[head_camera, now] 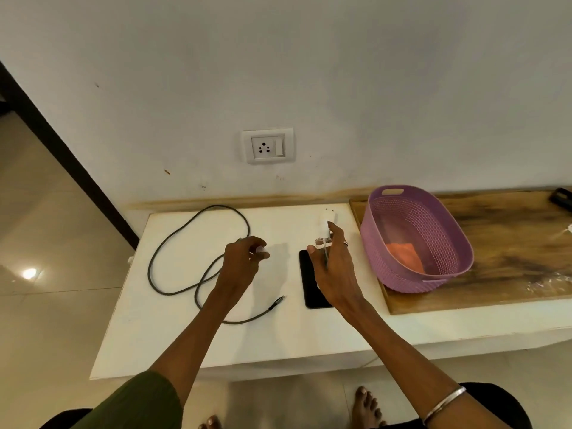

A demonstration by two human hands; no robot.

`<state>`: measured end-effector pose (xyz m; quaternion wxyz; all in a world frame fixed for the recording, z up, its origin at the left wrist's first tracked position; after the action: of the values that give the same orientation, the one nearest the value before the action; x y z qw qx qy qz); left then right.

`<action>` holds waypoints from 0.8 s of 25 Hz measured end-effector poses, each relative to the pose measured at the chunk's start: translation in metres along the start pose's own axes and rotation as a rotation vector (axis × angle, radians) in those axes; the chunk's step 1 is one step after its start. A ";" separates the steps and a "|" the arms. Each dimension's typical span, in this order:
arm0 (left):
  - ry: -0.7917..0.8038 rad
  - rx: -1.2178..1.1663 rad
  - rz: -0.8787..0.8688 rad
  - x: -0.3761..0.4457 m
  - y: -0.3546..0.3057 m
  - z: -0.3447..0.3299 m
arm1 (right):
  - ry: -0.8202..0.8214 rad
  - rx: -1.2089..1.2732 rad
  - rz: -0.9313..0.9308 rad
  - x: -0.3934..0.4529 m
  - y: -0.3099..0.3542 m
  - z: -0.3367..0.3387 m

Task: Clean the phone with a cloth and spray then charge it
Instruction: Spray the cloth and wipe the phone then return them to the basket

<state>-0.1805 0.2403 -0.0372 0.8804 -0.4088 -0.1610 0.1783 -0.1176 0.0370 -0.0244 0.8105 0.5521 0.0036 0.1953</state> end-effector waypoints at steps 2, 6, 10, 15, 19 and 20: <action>-0.081 -0.074 -0.027 0.007 -0.021 0.021 | 0.016 0.024 0.030 0.003 0.015 -0.009; -0.222 -0.187 -0.148 0.009 -0.074 0.063 | 0.066 0.045 0.094 0.007 0.059 -0.030; -0.309 -0.310 -0.194 0.003 -0.115 0.097 | 0.094 0.065 0.181 0.006 0.104 -0.043; -0.363 -0.380 -0.201 -0.003 -0.141 0.136 | 0.156 0.064 0.226 0.000 0.148 -0.044; -0.300 -0.307 -0.230 -0.006 -0.163 0.149 | 0.172 0.110 0.262 -0.002 0.179 -0.034; -0.284 -0.312 -0.218 -0.005 -0.168 0.151 | 0.172 0.117 0.260 -0.001 0.185 -0.031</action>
<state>-0.2197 0.2372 0.1854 0.7890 -0.4910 -0.3521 0.1111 -0.1832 0.1226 0.1294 0.7416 0.5755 0.0128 0.3444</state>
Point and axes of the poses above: each hand's wrist, its own x-axis towards the middle knuckle, its own z-axis out of the back of the hand, y = z × x, the point moved 3 cm from there along x, towards the middle knuckle, and after that the axes turned 4 degrees about x, right-handed, at the moved point
